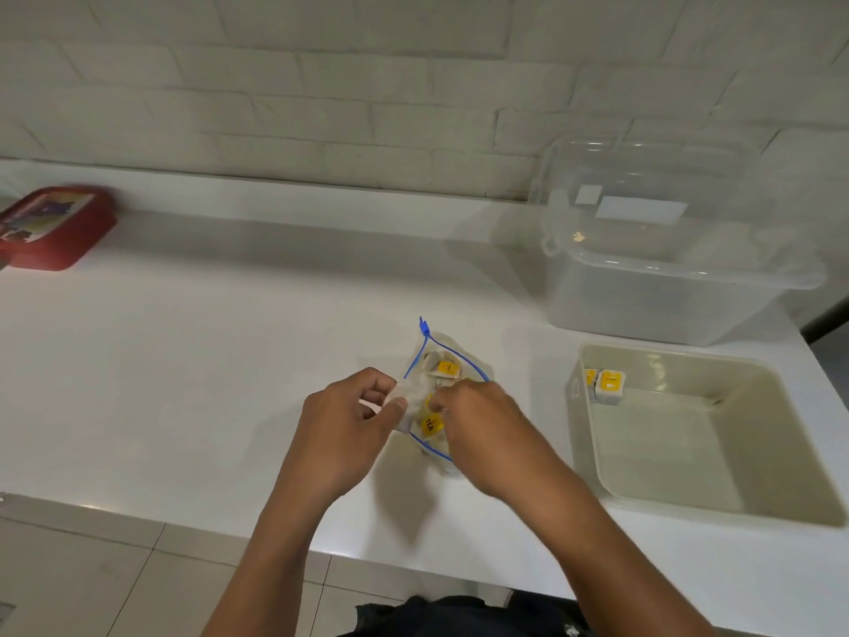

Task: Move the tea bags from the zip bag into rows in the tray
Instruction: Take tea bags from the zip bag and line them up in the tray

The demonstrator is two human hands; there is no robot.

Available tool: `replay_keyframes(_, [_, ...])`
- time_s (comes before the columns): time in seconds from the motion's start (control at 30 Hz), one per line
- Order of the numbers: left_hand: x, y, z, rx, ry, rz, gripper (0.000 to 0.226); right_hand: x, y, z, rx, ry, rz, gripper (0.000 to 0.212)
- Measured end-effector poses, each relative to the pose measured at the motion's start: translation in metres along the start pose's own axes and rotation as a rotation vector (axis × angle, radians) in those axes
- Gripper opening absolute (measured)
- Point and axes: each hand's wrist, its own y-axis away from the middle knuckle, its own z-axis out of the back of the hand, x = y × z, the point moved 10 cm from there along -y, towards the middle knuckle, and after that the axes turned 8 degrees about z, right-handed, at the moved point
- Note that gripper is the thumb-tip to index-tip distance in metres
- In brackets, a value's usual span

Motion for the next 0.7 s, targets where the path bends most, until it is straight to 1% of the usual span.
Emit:
replay_keyframes(0.1, [0.000,0.003,-0.004,-0.018,-0.043,-0.026,0.009,0.003,-0.002,-0.030,0.128,0.035,-0.017,0.028])
replay_keyframes(0.2, [0.001,0.003,-0.009,-0.030,-0.087,-0.046,0.009,-0.001,-0.009,-0.042,0.149,0.013,-0.003,0.033])
replay_keyframes(0.3, [0.002,0.002,-0.010,-0.094,-0.142,-0.063,0.010,-0.003,-0.015,-0.050,0.162,-0.008,0.002,0.034])
replay_keyframes(0.4, [0.008,0.000,-0.011,-0.143,-0.220,-0.015,0.008,-0.009,-0.022,-0.051,0.186,0.005,-0.037,0.031])
replay_keyframes(0.5, [0.014,-0.003,-0.008,-0.177,-0.246,0.020,0.009,-0.020,-0.035,-0.038,0.123,0.043,-0.089,0.015])
replay_keyframes(0.6, [0.016,-0.004,-0.006,-0.189,-0.237,0.016,0.008,-0.026,-0.047,-0.030,0.004,0.082,-0.095,0.012])
replay_keyframes(0.7, [0.015,-0.004,-0.004,-0.207,-0.247,0.010,0.005,-0.032,-0.055,-0.037,-0.060,0.066,-0.139,0.011])
